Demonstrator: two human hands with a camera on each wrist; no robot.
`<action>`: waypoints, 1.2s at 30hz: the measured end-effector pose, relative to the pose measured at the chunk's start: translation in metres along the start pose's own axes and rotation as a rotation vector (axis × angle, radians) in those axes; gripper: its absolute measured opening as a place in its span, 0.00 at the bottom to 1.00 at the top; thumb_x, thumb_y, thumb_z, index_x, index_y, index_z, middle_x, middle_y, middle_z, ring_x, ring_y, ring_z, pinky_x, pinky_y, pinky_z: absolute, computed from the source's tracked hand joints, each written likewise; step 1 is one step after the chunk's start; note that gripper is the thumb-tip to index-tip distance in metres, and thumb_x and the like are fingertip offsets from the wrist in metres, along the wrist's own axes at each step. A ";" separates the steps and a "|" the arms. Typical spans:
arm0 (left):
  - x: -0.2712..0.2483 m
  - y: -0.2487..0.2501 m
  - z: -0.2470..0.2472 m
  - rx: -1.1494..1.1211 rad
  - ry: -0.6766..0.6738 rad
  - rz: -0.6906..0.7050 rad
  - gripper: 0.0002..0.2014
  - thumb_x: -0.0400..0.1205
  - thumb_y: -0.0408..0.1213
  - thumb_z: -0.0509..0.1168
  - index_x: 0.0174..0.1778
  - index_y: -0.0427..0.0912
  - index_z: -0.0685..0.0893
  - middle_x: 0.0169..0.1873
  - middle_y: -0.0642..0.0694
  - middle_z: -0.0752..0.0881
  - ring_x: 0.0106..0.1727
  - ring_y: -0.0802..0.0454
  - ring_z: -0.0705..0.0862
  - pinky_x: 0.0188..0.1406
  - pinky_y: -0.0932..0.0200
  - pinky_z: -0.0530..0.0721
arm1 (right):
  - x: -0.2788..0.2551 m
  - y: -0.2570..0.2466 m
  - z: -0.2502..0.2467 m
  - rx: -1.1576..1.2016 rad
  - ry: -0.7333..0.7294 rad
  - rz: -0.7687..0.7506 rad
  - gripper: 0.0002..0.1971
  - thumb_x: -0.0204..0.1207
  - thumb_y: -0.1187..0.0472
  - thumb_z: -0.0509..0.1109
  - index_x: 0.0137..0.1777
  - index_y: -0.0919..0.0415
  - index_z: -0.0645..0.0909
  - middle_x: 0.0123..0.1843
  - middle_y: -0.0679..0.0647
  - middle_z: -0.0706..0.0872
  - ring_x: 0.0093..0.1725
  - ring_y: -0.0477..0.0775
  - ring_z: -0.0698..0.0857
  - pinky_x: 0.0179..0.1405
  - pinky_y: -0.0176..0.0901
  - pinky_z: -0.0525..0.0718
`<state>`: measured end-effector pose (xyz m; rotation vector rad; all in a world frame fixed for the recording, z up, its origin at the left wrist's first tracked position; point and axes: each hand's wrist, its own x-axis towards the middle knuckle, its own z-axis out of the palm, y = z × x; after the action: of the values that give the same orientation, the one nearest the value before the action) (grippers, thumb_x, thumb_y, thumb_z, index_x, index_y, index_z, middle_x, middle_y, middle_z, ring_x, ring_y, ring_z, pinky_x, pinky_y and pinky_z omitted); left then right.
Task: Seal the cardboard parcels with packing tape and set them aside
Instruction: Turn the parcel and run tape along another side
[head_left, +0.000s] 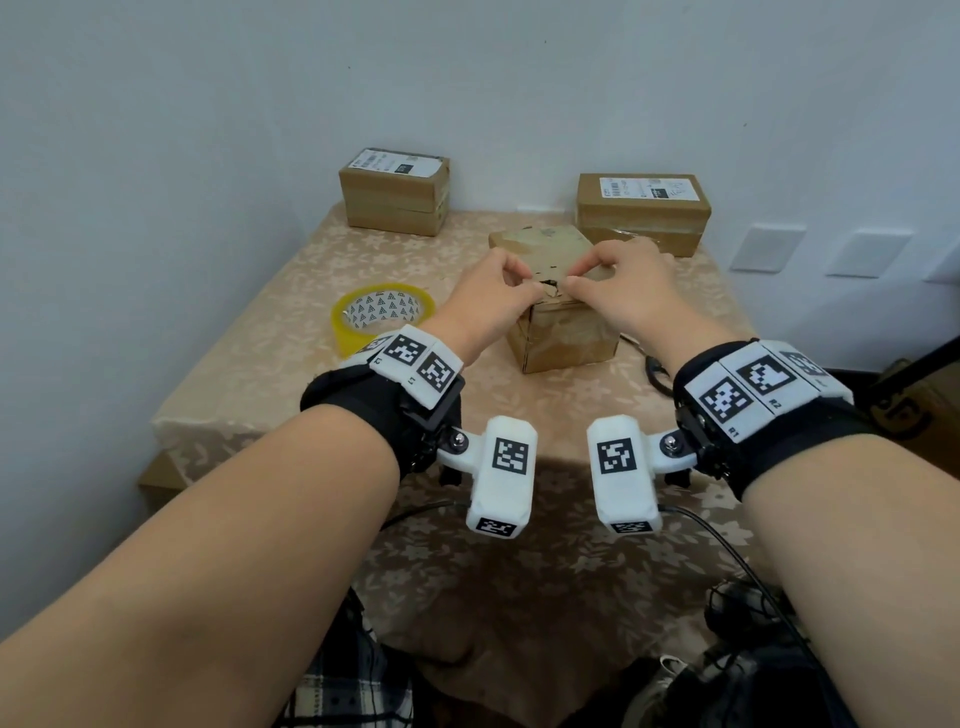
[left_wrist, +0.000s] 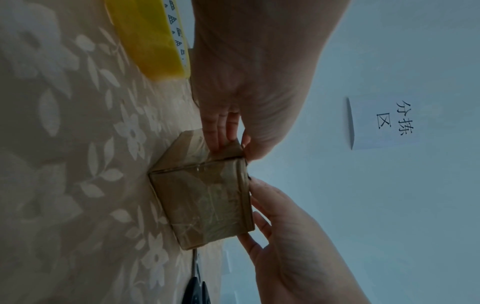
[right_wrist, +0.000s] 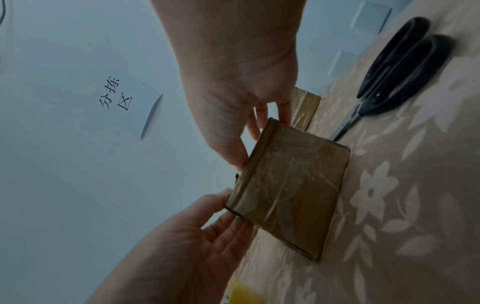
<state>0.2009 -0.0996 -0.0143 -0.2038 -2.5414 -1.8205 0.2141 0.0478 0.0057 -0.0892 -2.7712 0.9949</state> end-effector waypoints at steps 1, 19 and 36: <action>0.001 0.000 0.001 0.016 0.013 0.007 0.07 0.79 0.36 0.68 0.48 0.43 0.77 0.39 0.49 0.78 0.43 0.53 0.80 0.51 0.53 0.83 | 0.000 0.000 0.000 -0.003 -0.008 0.001 0.04 0.76 0.50 0.71 0.47 0.46 0.85 0.69 0.58 0.73 0.74 0.64 0.64 0.69 0.48 0.65; -0.007 0.001 -0.023 0.413 -0.017 0.275 0.08 0.84 0.36 0.62 0.56 0.43 0.83 0.56 0.45 0.81 0.45 0.56 0.79 0.37 0.77 0.72 | -0.008 -0.013 0.006 -0.164 -0.034 -0.244 0.11 0.81 0.53 0.65 0.60 0.47 0.85 0.64 0.55 0.77 0.70 0.61 0.67 0.68 0.52 0.66; -0.003 0.006 -0.016 0.597 -0.132 0.281 0.15 0.86 0.41 0.56 0.67 0.46 0.80 0.51 0.48 0.67 0.50 0.54 0.72 0.58 0.61 0.71 | 0.002 -0.014 0.015 -0.080 -0.036 -0.043 0.13 0.81 0.59 0.63 0.64 0.55 0.75 0.68 0.58 0.72 0.71 0.62 0.68 0.69 0.51 0.69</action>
<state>0.2031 -0.1129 -0.0038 -0.6376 -2.8228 -0.9311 0.2092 0.0283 0.0038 -0.0228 -2.8326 0.8844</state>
